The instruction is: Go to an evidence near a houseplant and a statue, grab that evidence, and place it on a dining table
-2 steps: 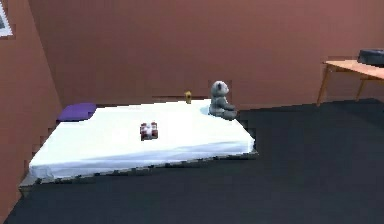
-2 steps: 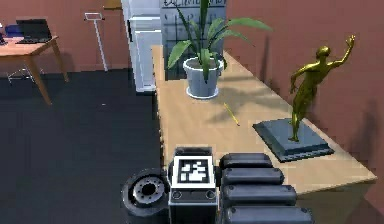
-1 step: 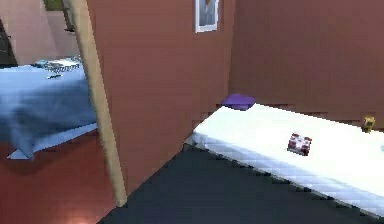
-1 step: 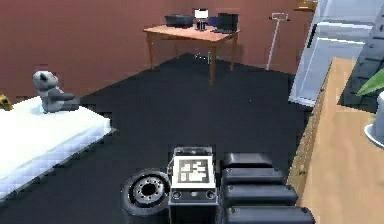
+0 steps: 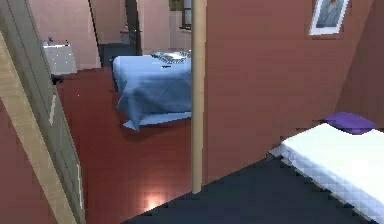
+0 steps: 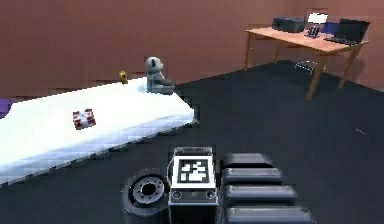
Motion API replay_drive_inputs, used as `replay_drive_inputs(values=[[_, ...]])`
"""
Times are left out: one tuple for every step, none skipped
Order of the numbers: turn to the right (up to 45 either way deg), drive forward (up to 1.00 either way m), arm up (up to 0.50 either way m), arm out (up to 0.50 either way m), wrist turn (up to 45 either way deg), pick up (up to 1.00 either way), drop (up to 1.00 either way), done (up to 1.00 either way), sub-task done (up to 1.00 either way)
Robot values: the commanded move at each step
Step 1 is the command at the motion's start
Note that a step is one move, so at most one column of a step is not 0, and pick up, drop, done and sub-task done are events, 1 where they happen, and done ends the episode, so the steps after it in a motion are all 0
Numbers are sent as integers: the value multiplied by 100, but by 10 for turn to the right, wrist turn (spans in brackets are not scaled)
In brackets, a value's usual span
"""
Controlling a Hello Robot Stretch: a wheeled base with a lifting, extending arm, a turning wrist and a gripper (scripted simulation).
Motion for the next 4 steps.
replay_drive_inputs(values=[[0, 15, 0, 0, 0, 0, 0, 0, 0], [450, 0, 0, 0, 0, 0, 0, 0, 0], [390, 0, 0, 0, 0, 0, 0, 0, 0], [0, 40, 0, 0, 0, 0, 0, 0, 0]])
